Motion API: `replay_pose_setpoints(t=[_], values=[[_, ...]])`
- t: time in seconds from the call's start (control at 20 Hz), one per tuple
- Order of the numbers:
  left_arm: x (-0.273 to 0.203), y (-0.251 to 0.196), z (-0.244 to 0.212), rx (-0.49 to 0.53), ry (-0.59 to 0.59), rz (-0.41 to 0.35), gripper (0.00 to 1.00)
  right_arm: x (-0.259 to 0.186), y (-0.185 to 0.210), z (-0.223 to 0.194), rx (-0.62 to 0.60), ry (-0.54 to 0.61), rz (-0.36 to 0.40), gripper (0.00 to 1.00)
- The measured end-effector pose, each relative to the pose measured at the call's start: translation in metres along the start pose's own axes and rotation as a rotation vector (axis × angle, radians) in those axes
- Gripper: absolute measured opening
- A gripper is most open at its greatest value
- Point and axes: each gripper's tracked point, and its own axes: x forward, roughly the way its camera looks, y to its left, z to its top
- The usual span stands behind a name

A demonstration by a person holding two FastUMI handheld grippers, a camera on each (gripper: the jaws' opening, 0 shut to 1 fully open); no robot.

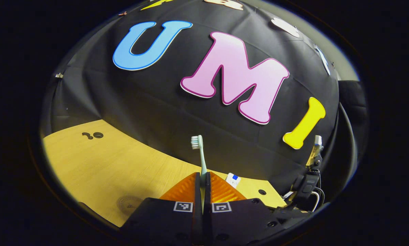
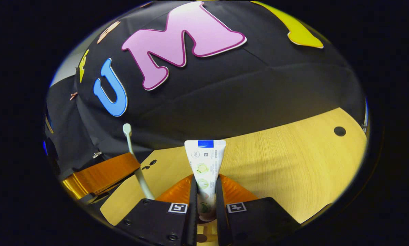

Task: Put the toothbrush and toothpaste on the desktop into the cup, then pick up the cup and place it on the coaster on the desktop.

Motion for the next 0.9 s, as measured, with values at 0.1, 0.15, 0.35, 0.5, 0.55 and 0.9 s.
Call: replay_pose_setpoints(t=[0.1, 0.15, 0.35, 0.5, 0.55, 0.9], values=[[0.011, 0.003, -0.004, 0.004, -0.031, -0.006, 0.06, -0.002, -0.005, -0.005, -0.008, -0.013, 0.004, 0.27], [0.014, 0.005, -0.009, 0.008, -0.027, -0.001, 0.06, -0.002, -0.006, -0.009, -0.009, 0.001, 0.001, 0.21], [0.024, 0.004, -0.015, 0.009, -0.046, -0.002, 0.06, -0.006, -0.001, -0.012, 0.046, 0.026, 0.033, 0.47], [0.021, 0.004, -0.022, -0.012, -0.055, -0.007, 0.06, -0.013, -0.004, 0.001, 0.125, 0.015, 0.042, 0.53], [0.024, 0.006, -0.024, -0.002, -0.049, 0.003, 0.06, -0.016, -0.004, 0.007, 0.157, 0.002, 0.052, 0.55], [0.029, 0.009, -0.043, 0.031, -0.053, 0.02, 0.06, -0.053, -0.033, 0.027, 0.149, -0.057, 0.008, 0.59]])
